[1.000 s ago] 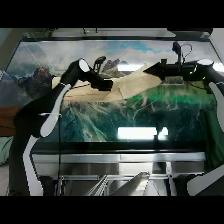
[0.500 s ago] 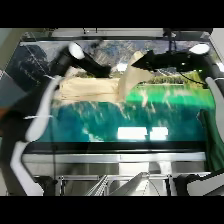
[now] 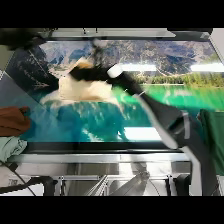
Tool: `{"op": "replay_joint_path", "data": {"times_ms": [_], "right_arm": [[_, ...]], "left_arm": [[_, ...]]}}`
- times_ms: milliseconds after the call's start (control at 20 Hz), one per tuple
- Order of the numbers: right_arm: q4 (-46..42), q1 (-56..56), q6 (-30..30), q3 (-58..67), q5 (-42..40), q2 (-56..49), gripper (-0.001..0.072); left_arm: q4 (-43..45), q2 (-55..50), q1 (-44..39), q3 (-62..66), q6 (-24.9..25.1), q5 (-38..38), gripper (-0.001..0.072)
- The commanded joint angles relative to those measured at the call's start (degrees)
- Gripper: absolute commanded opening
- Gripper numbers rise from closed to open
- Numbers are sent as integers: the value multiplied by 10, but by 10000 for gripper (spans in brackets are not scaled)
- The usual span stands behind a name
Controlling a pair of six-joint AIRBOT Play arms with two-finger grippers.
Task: Fold the shirts.
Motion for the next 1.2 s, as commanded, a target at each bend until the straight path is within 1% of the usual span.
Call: {"op": "replay_joint_path", "data": {"times_ms": [0, 50, 100, 150, 200, 250, 300, 450, 500, 550, 600, 650, 700, 750, 800, 850, 950, 1100, 1150], "right_arm": [[37, 57, 0, 4, -91, -55, 633], [37, 52, 0, 2, -59, -50, 633], [37, 40, 0, 2, -21, -41, 605], [37, 25, 0, 2, 9, -29, 322], [33, 5, -7, 2, 44, -12, 16], [18, -18, -17, 2, 73, 6, 21], [0, -45, -8, 0, 107, 24, 20], [-113, -142, 130, -19, 229, 73, 18], [-133, -174, 154, -37, 267, 85, 17], [-144, -198, 161, -56, 296, 91, 18], [-151, -217, 167, -76, 312, 91, 18], [-160, -229, 182, -99, 312, 88, 20], [-161, -235, 185, -116, 310, 80, 59], [-161, -237, 184, -119, 302, 65, 370], [-159, -237, 184, -119, 294, 47, 720], [-142, -236, 184, -119, 289, 30, 701], [-72, -229, 181, -119, 266, -3, 702], [42, -207, 141, -119, 234, -39, 702], [86, -195, 117, -119, 227, -49, 702]], "left_arm": [[-9, 21, 36, -57, 32, -12, 18], [-9, 21, 36, -73, 40, -9, 18], [-10, 21, 34, -89, 44, 1, 18], [-9, 21, 29, -100, 50, 13, 18], [-9, 21, 29, -107, 56, 15, 18], [-9, 21, 29, -108, 59, 13, 18], [-10, 21, 29, -107, 59, 16, 18], [-9, 21, 31, -83, 59, -1, 18], [-9, 21, 32, -74, 59, -10, 18], [-9, 21, 32, -66, 63, -20, 19], [-9, 21, 32, -61, 63, -31, 18], [-9, 21, 31, -59, 63, -38, 18], [-9, 21, 28, -59, 63, -42, 18], [-9, 20, 28, -59, 63, -42, 18], [-10, 18, 24, -59, 63, -42, 18], [-9, 17, 21, -59, 63, -43, 18], [-9, 15, 21, -59, 69, -46, 18], [-8, 15, 21, -59, 78, -45, 19], [-8, 15, 21, -59, 81, -46, 18]]}}
